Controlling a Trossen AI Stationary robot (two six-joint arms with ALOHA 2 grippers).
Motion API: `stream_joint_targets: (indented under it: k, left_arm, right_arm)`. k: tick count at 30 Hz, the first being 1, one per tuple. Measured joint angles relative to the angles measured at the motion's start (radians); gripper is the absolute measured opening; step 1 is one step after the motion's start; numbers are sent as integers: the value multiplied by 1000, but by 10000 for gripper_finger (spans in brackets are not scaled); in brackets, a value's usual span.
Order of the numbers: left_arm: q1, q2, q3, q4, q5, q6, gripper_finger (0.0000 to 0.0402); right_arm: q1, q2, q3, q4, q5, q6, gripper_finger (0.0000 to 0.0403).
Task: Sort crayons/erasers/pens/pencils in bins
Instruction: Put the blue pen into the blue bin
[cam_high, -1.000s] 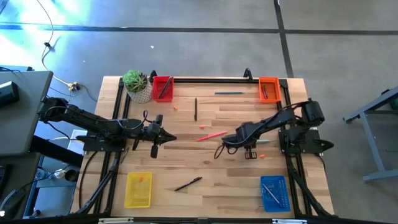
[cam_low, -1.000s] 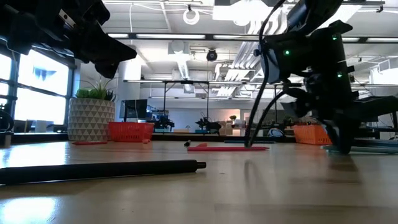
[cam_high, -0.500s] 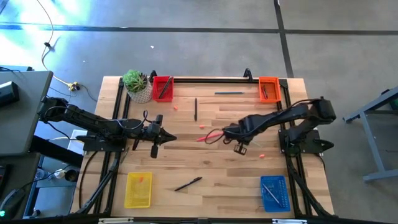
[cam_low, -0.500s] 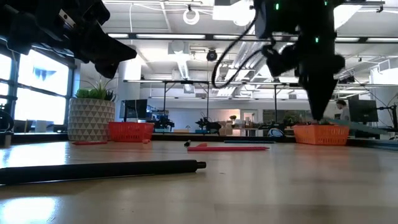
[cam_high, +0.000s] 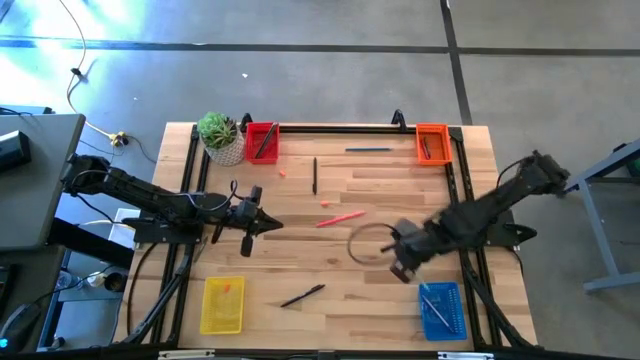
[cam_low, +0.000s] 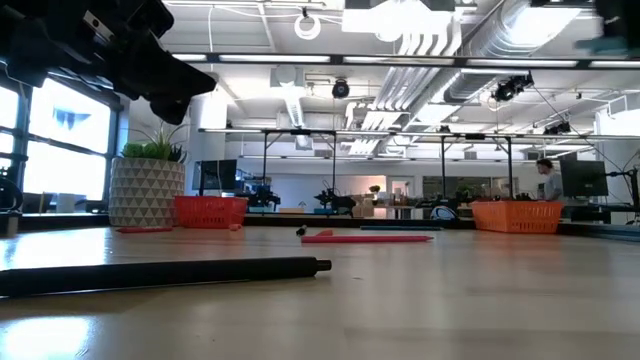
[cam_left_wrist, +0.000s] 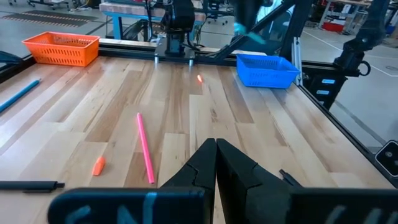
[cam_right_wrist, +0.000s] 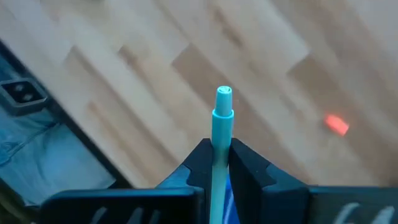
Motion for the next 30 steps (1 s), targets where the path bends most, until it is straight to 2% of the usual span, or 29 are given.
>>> stream_joint_targets:
  k: [7,10,13,15,20,30]
  left_arm:
    - [0,0,0,0,0,-20,0]
    - [-2,0,0,0,0,-24,0]
    - [-8,0,0,0,0,-14,0]
    - [-11,0,0,0,-1,-8,0]
    - [-11,0,0,0,-1,-8,0]
    - [-11,0,0,0,-3,-8,0]
  right_arm:
    - [265,39,0,-38,150,356,28]
    - [340,92,-1,-74,146,474,28]
    - [399,133,-2,-39,119,547,28]
    - [425,153,-2,-5,106,585,28]
    - [464,208,-2,-46,60,672,28]
    - [465,277,-2,-14,5,682,28]
